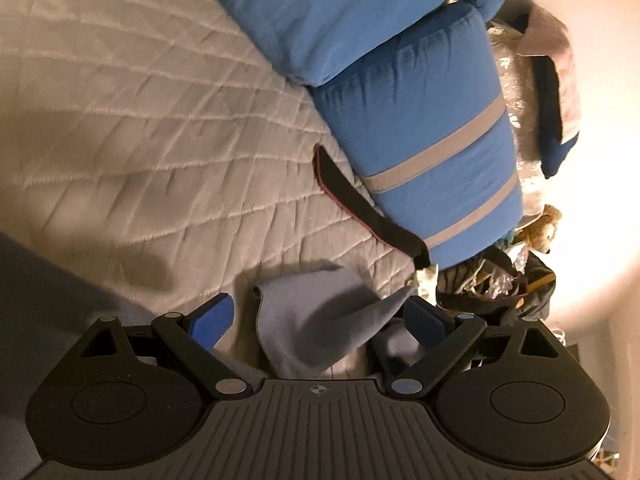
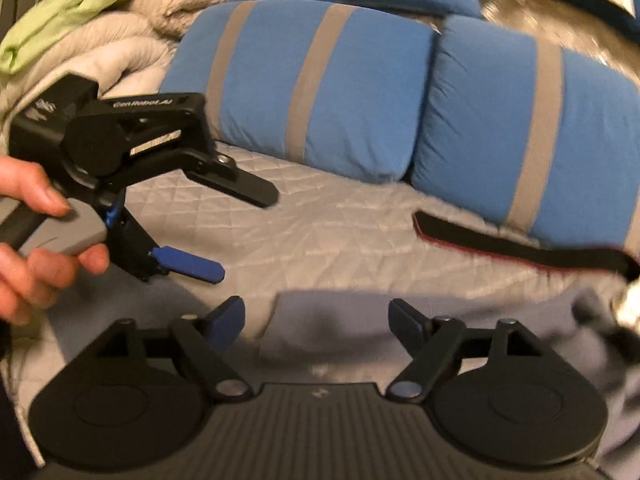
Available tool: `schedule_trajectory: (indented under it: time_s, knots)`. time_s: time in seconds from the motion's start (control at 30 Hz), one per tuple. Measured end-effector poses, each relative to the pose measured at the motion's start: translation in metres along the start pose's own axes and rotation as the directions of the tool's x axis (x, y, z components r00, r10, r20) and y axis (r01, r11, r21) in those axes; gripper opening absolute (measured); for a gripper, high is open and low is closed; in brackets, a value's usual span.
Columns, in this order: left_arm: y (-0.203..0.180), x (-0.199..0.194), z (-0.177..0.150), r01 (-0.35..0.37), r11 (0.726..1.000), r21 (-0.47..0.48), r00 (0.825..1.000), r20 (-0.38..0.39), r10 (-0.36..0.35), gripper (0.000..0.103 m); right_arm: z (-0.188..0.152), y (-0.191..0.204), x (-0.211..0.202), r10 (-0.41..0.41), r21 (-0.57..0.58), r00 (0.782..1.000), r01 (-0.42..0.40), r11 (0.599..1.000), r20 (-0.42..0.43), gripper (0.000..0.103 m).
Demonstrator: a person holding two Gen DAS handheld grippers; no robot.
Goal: Fold clothes
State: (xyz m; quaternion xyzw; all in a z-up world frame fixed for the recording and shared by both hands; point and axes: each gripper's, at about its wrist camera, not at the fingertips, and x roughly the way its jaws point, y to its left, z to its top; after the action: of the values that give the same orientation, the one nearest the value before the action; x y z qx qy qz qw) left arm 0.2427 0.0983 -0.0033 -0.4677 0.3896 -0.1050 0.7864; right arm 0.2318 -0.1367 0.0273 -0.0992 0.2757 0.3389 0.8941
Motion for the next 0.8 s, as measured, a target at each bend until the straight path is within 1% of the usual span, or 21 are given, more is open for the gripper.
schedule_trajectory:
  time_s: [0.1, 0.23, 0.33, 0.57, 0.63, 0.7, 0.73, 0.77, 0.8]
  knots:
    - [0.003, 0.008, -0.001, 0.003, 1.000, -0.004, 1.000, -0.026, -0.003, 0.094, -0.021, -0.005, -0.014, -0.015, 0.044, 1.000, 0.014, 0.999, 0.018, 0.096]
    - [0.008, 0.021, -0.003, 0.008, 1.000, -0.021, 0.998, -0.065, -0.009, 0.094, -0.047, -0.009, -0.035, -0.024, 0.119, 0.999, 0.018, 0.993, 0.048, 0.097]
    - [0.013, 0.033, -0.005, 0.004, 0.999, -0.035, 0.996, -0.086, -0.007, 0.094, -0.051, -0.010, -0.044, -0.026, 0.143, 0.998, 0.017, 0.990, 0.064, 0.099]
    - [0.006, 0.048, -0.006, 0.007, 0.999, -0.038, 0.995, -0.099, -0.011, 0.092, -0.060, -0.014, -0.064, -0.034, 0.197, 0.995, 0.014, 0.980, 0.099, 0.102]
    - [0.002, 0.053, -0.008, -0.024, 1.000, -0.019, 0.994, -0.108, 0.021, 0.092, -0.062, -0.015, -0.069, -0.037, 0.212, 0.993, 0.013, 0.977, 0.109, 0.102]
    - [-0.001, 0.058, -0.010, -0.034, 0.999, -0.005, 0.994, -0.109, 0.033, 0.092, -0.065, -0.016, -0.075, -0.039, 0.228, 0.992, 0.011, 0.974, 0.118, 0.103]
    - [-0.003, 0.061, -0.010, -0.030, 1.000, -0.001, 0.993, -0.110, 0.029, 0.080, -0.066, -0.016, -0.078, -0.041, 0.235, 0.992, 0.011, 0.972, 0.123, 0.103]
    - [-0.003, 0.065, -0.010, -0.014, 1.000, -0.006, 0.992, -0.126, 0.013, 0.037, -0.067, -0.017, -0.081, -0.042, 0.243, 0.991, 0.010, 0.970, 0.128, 0.103]
    - [-0.001, 0.070, -0.010, -0.004, 1.000, -0.022, 0.988, -0.156, 0.001, 0.012, -0.068, -0.017, -0.083, -0.044, 0.251, 0.990, 0.009, 0.968, 0.133, 0.103]
